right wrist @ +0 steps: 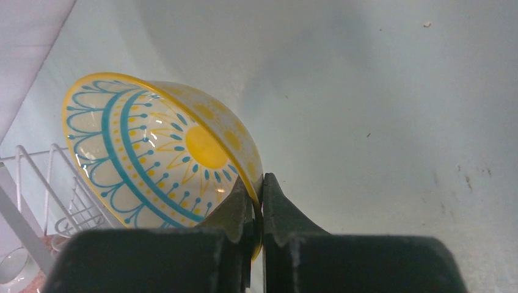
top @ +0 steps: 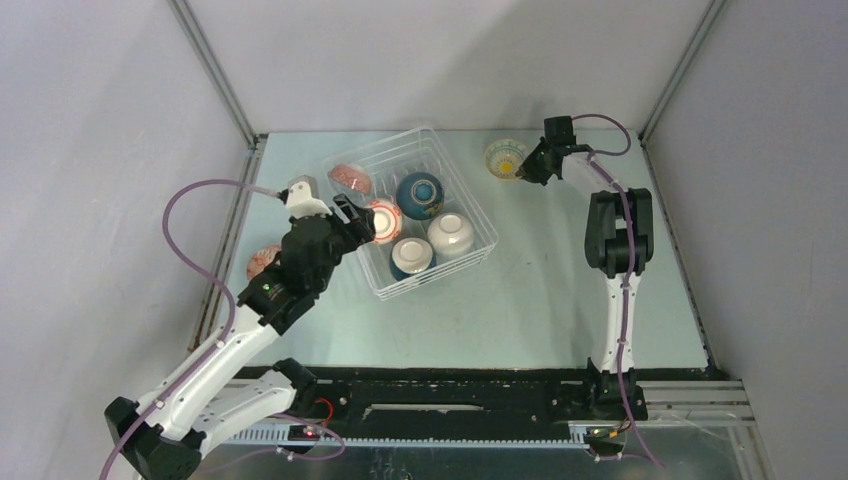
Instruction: Unload the bowls from the dish rack
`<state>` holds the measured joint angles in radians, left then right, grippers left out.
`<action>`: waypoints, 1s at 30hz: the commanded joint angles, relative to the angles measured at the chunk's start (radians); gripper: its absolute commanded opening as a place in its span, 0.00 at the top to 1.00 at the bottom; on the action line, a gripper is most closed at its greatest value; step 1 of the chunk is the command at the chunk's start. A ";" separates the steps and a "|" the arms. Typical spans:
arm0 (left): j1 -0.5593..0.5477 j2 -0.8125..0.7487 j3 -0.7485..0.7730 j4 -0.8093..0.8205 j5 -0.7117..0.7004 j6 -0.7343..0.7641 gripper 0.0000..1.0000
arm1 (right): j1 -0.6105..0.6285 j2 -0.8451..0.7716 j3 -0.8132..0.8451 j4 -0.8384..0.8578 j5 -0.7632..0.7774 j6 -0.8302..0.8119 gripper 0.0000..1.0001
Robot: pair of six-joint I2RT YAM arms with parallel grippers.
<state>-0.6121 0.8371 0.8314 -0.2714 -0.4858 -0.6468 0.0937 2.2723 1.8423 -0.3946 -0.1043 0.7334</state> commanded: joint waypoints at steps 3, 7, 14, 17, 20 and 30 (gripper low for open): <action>0.005 0.023 -0.025 0.021 0.004 0.030 0.24 | -0.021 -0.021 -0.006 0.036 -0.034 -0.016 0.97; 0.005 0.031 -0.025 0.021 0.002 0.028 0.24 | -0.043 -0.040 -0.067 0.100 -0.093 -0.020 0.92; 0.005 0.033 -0.029 0.021 -0.001 0.025 0.24 | -0.051 -0.033 -0.068 0.076 -0.075 -0.059 0.84; 0.005 0.034 -0.034 0.020 -0.007 0.025 0.24 | -0.054 -0.043 -0.075 0.077 -0.091 -0.073 0.60; 0.005 0.034 -0.034 0.015 -0.016 0.033 0.24 | -0.058 -0.073 -0.085 0.086 -0.107 -0.091 0.48; 0.060 0.047 0.001 -0.037 -0.163 0.040 0.02 | -0.061 -0.443 -0.356 0.146 -0.004 -0.176 0.10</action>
<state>-0.5880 0.8764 0.8303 -0.3031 -0.5774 -0.6182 0.0395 2.0590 1.5917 -0.3134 -0.1619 0.6075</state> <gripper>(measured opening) 0.959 0.872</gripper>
